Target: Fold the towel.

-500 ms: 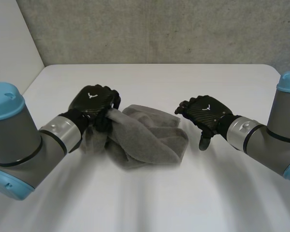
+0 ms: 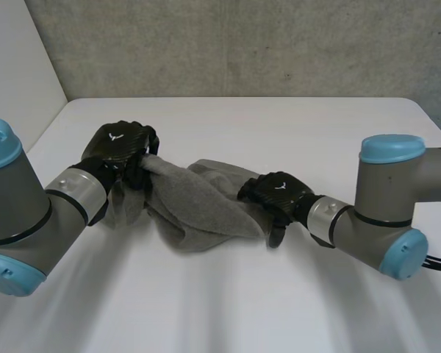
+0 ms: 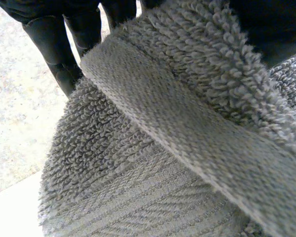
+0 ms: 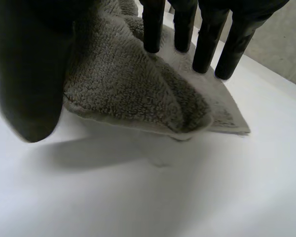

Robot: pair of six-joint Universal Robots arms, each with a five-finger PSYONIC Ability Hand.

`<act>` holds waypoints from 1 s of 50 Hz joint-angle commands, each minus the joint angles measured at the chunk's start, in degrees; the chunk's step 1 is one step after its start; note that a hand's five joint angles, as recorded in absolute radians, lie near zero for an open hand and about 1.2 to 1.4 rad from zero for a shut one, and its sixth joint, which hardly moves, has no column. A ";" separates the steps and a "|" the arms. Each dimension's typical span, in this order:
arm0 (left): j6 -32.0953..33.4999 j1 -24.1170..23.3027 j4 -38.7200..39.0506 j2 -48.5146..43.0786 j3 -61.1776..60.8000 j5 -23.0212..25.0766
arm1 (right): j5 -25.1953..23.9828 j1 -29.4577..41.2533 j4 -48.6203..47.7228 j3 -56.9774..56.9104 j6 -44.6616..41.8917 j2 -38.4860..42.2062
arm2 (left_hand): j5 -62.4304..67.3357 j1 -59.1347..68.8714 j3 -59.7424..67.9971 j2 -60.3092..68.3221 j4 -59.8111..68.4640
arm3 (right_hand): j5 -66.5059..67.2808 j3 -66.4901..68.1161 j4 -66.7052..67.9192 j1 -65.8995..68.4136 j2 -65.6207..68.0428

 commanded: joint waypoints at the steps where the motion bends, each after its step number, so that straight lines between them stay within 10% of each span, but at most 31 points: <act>1: -2.75 0.83 -0.01 0.13 0.05 0.13 | 0.16 1.75 -1.35 -2.44 5.38 1.73 | -14.55 -2.84 -8.42 -4.68 -6.98 | 27.20 27.38 27.81 27.04 27.31; 8: -3.20 1.27 0.25 0.04 0.58 0.22 | 3.49 2.01 -6.18 -3.14 6.79 0.50 | -14.55 -2.84 -8.42 -4.68 -6.98 | 62.38 62.56 62.98 62.22 62.49; 17: -3.81 0.04 1.57 -4.35 12.88 -0.22 | 11.24 2.01 -13.05 -16.50 1.17 -3.28 | -14.55 -2.84 -8.42 -4.68 -6.98 | 62.41 62.60 63.02 62.25 62.53; 27: -19.25 -2.60 17.72 -3.48 23.35 -9.44 | 17.04 3.77 -35.64 -15.63 1.08 -14.00 | -14.55 -2.84 -8.42 -4.68 -6.98 | 62.41 62.60 63.02 62.25 62.53; 37: -22.01 -2.08 17.57 -4.96 7.55 -10.51 | 5.27 6.49 -12.40 -11.05 -1.37 -11.30 | -14.55 -2.84 -8.42 -4.68 -6.98 | 62.41 62.60 63.02 62.25 62.53; 50: -8.06 0.56 2.13 -8.66 -0.65 -10.68 | 9.65 8.34 7.08 -9.13 -12.20 -4.08 | -16.36 -4.65 -10.23 -6.49 -8.79 | 62.41 62.60 63.02 62.25 62.53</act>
